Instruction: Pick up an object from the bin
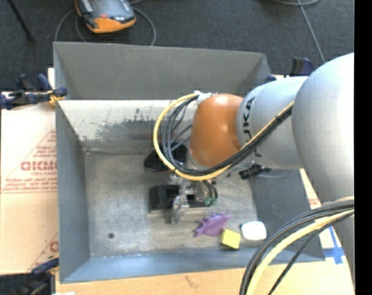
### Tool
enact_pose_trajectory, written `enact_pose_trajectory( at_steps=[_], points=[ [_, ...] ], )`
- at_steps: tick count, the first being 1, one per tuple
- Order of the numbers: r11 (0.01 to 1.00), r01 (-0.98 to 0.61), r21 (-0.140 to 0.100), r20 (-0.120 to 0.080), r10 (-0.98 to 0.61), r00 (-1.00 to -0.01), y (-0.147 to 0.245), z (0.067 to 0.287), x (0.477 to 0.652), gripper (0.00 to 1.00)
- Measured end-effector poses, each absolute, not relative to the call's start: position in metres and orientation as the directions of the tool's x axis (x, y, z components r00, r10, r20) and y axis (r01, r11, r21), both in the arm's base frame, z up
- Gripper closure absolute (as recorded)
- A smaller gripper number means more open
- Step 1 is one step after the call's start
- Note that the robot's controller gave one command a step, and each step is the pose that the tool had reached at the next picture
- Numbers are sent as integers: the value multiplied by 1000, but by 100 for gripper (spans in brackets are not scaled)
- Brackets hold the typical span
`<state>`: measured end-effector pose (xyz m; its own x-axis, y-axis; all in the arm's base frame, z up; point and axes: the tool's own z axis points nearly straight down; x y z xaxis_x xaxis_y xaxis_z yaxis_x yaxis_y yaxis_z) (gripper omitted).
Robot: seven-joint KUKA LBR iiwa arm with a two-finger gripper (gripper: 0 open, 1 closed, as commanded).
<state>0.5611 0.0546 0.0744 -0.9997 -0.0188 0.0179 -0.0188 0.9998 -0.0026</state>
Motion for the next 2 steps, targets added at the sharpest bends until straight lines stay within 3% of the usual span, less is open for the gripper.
enact_pose_trajectory(
  at_steps=[1, 2],
  points=[
    [1000, -18, -2, 18, -18, -1000, 55, 74, 561, 100],
    [1000, -11, -1, 9, -11, -1000, 55, 115, 561, 100]
  ],
)
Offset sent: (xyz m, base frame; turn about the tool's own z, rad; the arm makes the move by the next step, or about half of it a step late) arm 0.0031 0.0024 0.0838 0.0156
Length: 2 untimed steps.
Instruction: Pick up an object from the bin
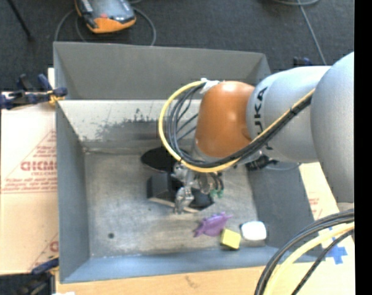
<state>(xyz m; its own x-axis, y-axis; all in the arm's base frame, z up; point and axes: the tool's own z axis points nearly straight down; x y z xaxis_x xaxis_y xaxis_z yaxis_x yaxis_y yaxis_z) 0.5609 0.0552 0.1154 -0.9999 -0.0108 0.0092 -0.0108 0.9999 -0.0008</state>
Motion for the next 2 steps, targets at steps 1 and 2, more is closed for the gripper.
enact_pose_trajectory(
  at_steps=[1, 2],
  points=[
    [1000, -12, -1, 9, -12, -1000, 73, 190, 530, 100],
    [1000, -22, -1, 1, -22, -1000, 6, 198, 555, 100]
  ],
)
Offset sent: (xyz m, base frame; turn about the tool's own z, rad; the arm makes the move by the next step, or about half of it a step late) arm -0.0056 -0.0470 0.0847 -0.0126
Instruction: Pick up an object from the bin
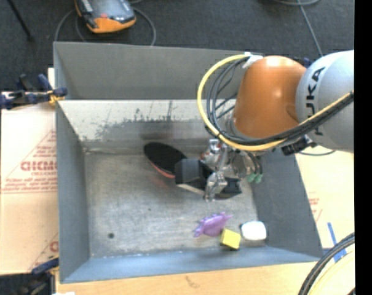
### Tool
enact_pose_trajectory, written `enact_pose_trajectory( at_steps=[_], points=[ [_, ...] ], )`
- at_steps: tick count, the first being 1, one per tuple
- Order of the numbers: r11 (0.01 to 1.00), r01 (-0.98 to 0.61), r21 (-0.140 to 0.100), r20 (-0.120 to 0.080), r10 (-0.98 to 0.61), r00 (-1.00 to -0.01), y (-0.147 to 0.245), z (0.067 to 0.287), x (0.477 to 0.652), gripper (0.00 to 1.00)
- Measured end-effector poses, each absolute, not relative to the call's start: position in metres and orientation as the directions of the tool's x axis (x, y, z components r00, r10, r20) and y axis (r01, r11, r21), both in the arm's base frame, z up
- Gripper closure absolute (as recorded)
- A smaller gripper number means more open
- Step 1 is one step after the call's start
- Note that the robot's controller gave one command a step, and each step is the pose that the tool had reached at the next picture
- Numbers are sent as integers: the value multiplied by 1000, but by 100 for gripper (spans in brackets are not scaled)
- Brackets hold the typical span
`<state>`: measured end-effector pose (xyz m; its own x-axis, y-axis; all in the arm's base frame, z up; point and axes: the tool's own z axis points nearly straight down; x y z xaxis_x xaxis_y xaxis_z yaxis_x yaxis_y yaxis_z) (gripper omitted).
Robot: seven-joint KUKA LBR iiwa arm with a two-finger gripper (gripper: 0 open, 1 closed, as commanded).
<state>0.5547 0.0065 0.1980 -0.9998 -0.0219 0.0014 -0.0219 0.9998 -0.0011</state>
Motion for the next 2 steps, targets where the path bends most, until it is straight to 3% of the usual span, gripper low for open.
enact_pose_trajectory(
  at_steps=[1, 2],
  points=[
    [1000, -21, -1, 1, -21, -1000, 7, 198, 555, 100],
    [994, -109, 1, 7, -109, -994, -12, 227, 548, 100]
  ],
)
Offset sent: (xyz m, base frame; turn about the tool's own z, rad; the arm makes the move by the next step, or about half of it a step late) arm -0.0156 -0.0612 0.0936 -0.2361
